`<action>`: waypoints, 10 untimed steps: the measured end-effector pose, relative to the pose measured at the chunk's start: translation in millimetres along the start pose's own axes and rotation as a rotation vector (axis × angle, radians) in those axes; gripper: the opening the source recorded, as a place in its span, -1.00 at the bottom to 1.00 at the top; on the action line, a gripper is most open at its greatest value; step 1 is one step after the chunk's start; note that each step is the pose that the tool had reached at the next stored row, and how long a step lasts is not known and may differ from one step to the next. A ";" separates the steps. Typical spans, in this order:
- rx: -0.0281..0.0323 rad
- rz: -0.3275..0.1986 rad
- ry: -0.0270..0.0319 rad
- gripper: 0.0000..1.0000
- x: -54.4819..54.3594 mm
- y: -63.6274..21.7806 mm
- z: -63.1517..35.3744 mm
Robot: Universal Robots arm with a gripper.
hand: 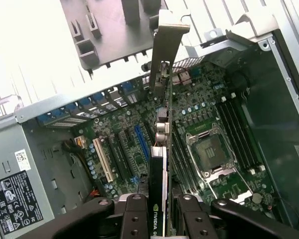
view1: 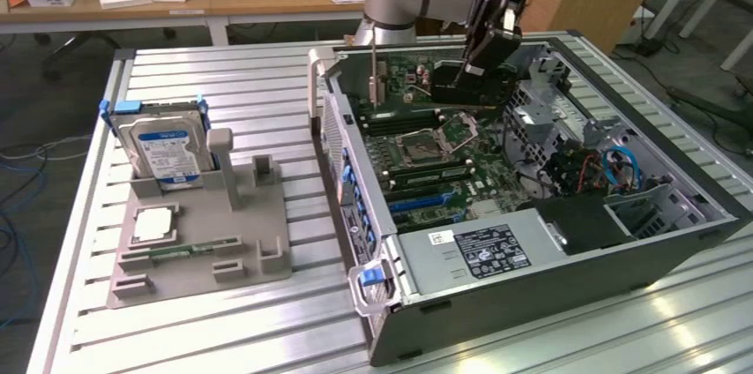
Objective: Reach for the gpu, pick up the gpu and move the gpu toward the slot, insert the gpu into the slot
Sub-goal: 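Insert the gpu into the slot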
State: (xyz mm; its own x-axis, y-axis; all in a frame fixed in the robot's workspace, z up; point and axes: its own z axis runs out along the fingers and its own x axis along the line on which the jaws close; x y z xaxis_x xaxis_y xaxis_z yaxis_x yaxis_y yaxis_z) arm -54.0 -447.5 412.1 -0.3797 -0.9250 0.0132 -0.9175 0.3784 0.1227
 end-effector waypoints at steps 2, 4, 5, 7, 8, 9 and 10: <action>-0.0115 -0.001 0.0050 -0.46 -1.0 -3.0 2.1; -0.0223 -0.003 0.0095 -0.46 -2.2 -6.0 4.1; -0.0268 -0.004 0.0114 -0.46 -2.7 -7.2 5.1; -0.0311 -0.011 0.0137 -0.46 -3.1 -8.4 7.2; -0.0327 -0.016 0.0150 -0.46 -3.1 -8.6 8.5; -0.0340 -0.025 0.0169 -0.46 -3.2 -8.8 9.8; -0.0348 -0.038 0.0193 -0.46 -3.2 -9.0 11.1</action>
State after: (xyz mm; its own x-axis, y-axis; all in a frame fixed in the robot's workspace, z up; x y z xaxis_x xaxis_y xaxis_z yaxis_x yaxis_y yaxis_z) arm -45.9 -447.6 400.0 -0.3420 -0.9393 0.0270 -0.9264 0.3419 0.1579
